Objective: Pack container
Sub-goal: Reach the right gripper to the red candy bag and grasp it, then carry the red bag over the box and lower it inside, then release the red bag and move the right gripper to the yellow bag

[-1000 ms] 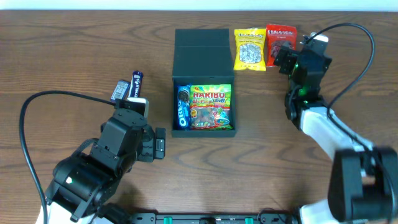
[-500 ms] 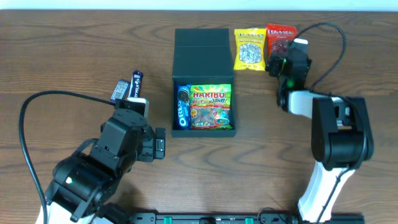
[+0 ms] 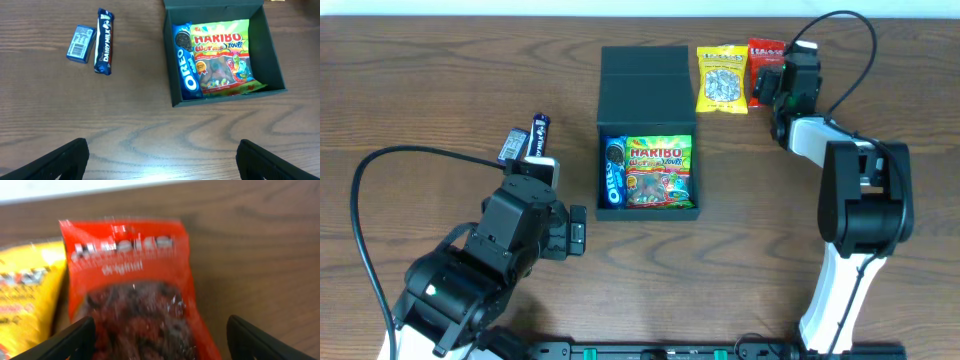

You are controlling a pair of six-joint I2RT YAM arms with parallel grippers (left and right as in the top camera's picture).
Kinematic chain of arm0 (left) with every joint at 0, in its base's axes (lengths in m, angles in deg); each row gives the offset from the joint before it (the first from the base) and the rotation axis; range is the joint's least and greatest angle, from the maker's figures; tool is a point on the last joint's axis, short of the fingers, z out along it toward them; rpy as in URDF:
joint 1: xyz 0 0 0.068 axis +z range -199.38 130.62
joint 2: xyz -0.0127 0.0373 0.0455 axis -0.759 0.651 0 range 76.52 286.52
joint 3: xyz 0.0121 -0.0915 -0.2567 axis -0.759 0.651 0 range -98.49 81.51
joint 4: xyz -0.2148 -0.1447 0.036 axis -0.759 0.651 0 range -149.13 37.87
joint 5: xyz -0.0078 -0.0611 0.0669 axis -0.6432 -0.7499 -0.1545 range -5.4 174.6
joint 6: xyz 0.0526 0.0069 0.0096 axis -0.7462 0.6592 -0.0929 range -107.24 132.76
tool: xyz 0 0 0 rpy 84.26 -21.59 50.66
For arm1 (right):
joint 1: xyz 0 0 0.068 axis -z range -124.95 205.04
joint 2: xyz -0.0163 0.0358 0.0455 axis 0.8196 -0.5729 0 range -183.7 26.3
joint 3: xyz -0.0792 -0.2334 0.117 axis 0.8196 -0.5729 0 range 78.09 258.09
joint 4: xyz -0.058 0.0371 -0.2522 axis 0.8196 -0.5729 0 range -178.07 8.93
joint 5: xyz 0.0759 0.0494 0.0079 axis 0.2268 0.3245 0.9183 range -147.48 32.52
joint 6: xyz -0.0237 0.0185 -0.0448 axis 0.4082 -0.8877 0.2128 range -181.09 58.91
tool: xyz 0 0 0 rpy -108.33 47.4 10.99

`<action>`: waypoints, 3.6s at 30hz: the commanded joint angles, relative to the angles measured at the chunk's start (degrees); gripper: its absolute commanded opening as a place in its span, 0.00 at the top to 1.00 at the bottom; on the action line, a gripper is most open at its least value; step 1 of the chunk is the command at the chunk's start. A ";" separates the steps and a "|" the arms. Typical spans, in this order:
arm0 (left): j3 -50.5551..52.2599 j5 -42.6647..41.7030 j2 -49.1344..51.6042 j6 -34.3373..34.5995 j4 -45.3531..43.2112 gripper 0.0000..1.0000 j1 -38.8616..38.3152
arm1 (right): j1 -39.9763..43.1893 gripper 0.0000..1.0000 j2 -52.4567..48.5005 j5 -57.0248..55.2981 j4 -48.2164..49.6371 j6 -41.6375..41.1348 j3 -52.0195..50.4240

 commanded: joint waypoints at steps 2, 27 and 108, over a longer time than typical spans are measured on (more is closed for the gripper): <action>-0.90 0.61 0.00 -0.39 0.04 0.05 0.09 | 0.52 0.23 -1.55 2.64 -0.87 0.61 0.48; -0.90 0.61 0.00 -0.39 0.04 0.05 0.09 | 0.20 0.99 8.37 3.17 -20.83 -2.64 0.48; -0.90 0.61 0.00 -0.39 0.04 0.05 0.09 | -17.90 0.01 34.10 37.75 -38.62 33.24 0.44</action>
